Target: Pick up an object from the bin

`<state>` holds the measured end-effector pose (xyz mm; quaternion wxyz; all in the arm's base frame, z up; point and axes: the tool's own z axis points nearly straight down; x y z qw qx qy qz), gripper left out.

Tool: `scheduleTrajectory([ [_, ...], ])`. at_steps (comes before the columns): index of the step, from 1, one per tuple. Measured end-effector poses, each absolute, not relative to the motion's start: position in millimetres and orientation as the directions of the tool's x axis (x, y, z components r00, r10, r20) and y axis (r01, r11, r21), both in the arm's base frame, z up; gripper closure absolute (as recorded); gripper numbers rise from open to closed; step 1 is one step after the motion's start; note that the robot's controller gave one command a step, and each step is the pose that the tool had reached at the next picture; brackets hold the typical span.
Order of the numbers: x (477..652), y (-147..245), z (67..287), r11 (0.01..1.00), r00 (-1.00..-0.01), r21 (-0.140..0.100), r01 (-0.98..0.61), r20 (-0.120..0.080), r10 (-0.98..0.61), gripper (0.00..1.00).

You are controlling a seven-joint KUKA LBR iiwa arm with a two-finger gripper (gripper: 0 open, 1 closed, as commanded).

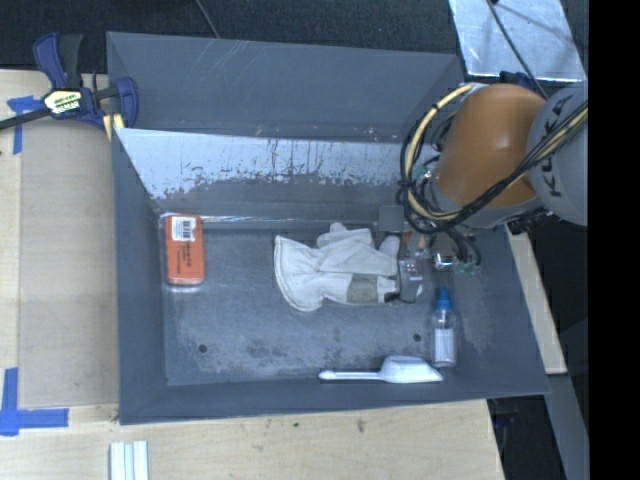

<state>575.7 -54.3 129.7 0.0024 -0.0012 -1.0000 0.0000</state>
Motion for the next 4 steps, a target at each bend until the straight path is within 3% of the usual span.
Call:
scheduleTrajectory([
  [1,577.7,-54,134,1.0,-1.0,-0.001,0.001,-0.003,0.001,0.0],
  [2,585.4,-46,100,1.0,-1.0,-0.001,-0.024,-0.008,-0.024,0.0],
  [3,597.7,-26,72,0.976,-0.976,0.001,0.216,-0.007,0.216,1.0],
  [4,597.7,-26,72,0.976,-0.976,0.001,0.216,-0.007,0.216,1.0],
])
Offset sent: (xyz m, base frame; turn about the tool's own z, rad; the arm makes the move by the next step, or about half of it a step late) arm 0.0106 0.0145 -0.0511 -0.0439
